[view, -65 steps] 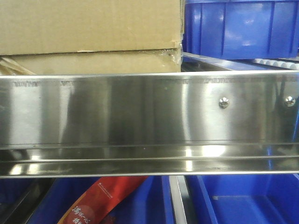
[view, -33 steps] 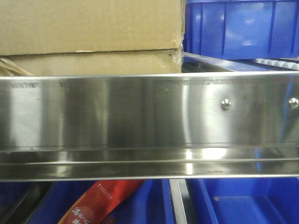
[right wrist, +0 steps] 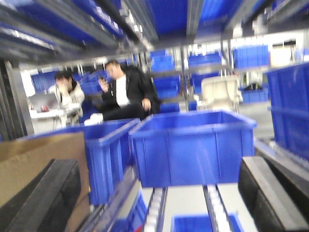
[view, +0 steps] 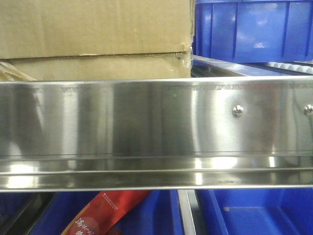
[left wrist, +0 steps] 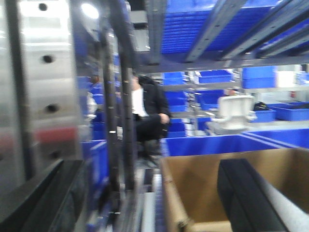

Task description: Grab carton from right shelf to conveyor

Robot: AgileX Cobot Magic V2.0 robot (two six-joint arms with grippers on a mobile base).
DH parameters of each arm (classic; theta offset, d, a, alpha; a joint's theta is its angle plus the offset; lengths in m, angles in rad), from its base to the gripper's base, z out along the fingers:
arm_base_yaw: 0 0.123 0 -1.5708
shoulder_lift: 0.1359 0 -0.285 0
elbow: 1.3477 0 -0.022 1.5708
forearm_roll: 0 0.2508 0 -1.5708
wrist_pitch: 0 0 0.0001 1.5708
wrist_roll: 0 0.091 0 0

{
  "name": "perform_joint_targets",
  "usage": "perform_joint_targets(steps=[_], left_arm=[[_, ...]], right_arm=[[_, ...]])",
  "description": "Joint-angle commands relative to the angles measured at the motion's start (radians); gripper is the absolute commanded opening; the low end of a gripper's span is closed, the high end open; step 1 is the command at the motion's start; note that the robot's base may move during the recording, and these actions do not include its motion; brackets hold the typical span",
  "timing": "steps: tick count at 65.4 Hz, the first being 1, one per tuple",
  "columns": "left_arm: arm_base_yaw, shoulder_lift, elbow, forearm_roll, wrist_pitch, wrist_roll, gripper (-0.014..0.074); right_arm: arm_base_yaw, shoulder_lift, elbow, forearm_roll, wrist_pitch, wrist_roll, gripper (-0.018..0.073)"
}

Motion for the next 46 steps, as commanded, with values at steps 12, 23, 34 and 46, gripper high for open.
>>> perform_joint_targets(steps=[12, 23, 34, 46], left_arm=[[-0.209, 0.196, -0.21, -0.005, 0.221, 0.0, 0.0465], [-0.298, 0.367, -0.387, 0.02, 0.412, 0.0, 0.0465], [-0.297, 0.561, -0.607, 0.033, 0.657, -0.043, 0.0465], [-0.282, 0.743, -0.82, 0.054, 0.823, -0.064, 0.0465]], right_arm=[[0.113, 0.2, -0.217, 0.001, 0.123, -0.047, 0.0571], [0.271, 0.37, -0.393, 0.001, 0.168, -0.054, 0.0571], [0.428, 0.59, -0.602, 0.001, 0.28, -0.054, 0.057], [0.516, 0.863, -0.85, -0.026, 0.424, -0.054, 0.057]])
